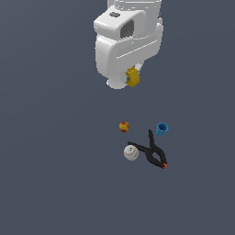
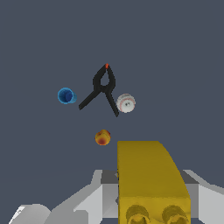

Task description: Pick up a designated object from a clutter of objects.

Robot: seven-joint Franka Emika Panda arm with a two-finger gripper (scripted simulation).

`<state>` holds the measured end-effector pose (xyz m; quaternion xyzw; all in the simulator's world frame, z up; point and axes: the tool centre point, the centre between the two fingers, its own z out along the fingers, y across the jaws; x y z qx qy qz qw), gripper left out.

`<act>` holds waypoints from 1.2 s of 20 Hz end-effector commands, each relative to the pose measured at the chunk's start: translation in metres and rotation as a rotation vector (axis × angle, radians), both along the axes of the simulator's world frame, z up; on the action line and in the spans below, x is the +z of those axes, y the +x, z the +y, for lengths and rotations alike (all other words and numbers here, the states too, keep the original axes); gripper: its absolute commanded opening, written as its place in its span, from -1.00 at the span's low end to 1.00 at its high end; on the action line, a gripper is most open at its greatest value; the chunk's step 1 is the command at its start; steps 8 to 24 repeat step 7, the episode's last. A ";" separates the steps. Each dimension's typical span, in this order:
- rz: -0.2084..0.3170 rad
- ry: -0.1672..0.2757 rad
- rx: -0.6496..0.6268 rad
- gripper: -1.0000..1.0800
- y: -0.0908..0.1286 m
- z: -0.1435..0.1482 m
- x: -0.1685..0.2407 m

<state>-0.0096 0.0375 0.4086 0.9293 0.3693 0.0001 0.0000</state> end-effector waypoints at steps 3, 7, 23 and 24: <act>0.000 0.000 0.000 -1.00 0.004 0.002 0.010; 0.000 0.000 0.000 -1.00 0.006 0.002 0.013; 0.000 0.000 0.000 -1.00 0.006 0.002 0.013; 0.000 0.000 0.000 -1.00 0.006 0.002 0.013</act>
